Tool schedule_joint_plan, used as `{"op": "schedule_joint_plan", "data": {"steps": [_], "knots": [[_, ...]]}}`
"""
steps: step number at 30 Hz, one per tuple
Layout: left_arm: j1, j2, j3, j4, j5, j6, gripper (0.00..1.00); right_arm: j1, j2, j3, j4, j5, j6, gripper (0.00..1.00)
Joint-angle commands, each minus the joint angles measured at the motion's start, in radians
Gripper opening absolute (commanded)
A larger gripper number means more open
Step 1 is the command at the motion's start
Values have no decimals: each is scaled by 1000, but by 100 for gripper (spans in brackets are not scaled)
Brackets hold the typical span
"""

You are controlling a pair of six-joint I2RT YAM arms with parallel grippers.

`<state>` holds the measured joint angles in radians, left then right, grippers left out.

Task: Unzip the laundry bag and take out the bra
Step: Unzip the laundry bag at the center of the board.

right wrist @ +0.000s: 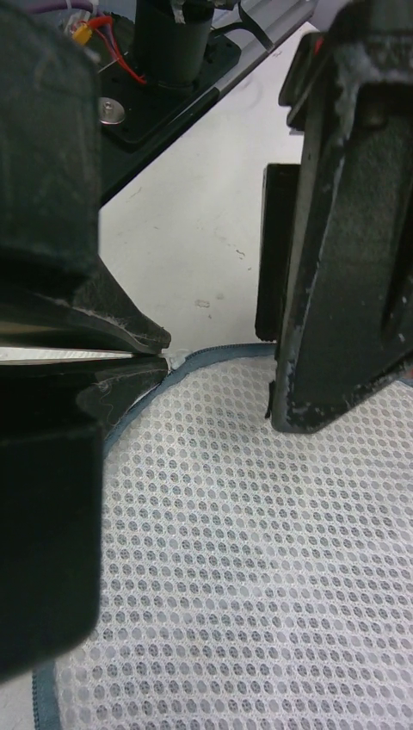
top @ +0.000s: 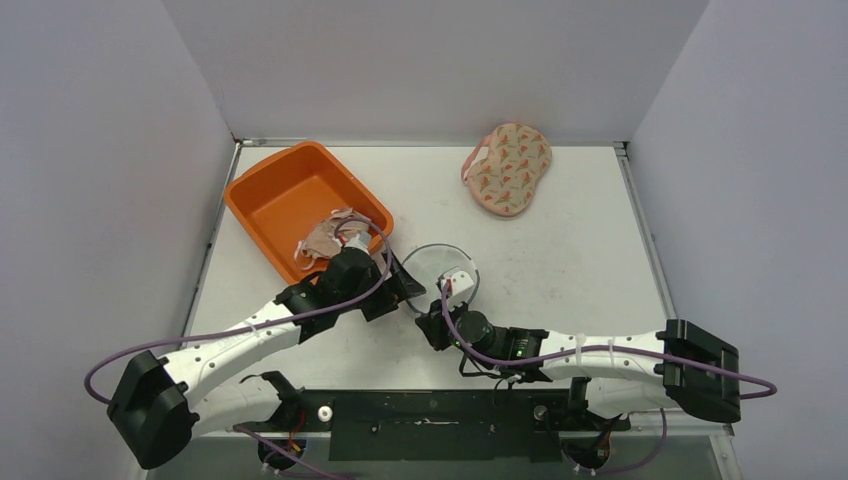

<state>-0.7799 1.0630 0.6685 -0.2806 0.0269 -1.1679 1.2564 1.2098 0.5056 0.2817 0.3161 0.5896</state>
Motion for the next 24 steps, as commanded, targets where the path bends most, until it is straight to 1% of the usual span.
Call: {"op": "schedule_joint_plan", "data": {"steps": [1, 3, 9, 14, 17, 24], "knots": [[-3, 52, 47, 108, -9, 1, 75, 1, -24, 30, 28, -6, -7, 5], [-4, 78, 42, 130, 4, 1, 66, 2, -34, 27, 21, -1, -4, 5], [7, 115, 51, 156, 4, 8, 32, 4, -76, 17, -7, 16, 0, 5], [28, 123, 59, 152, 10, 21, 11, 8, -126, 2, -53, 41, 10, 5], [45, 117, 61, 151, 22, 33, 0, 9, -169, -9, -100, 65, 20, 5], [64, 108, 65, 153, 57, 65, 0, 3, -290, -50, -260, 147, 59, 5]]}}
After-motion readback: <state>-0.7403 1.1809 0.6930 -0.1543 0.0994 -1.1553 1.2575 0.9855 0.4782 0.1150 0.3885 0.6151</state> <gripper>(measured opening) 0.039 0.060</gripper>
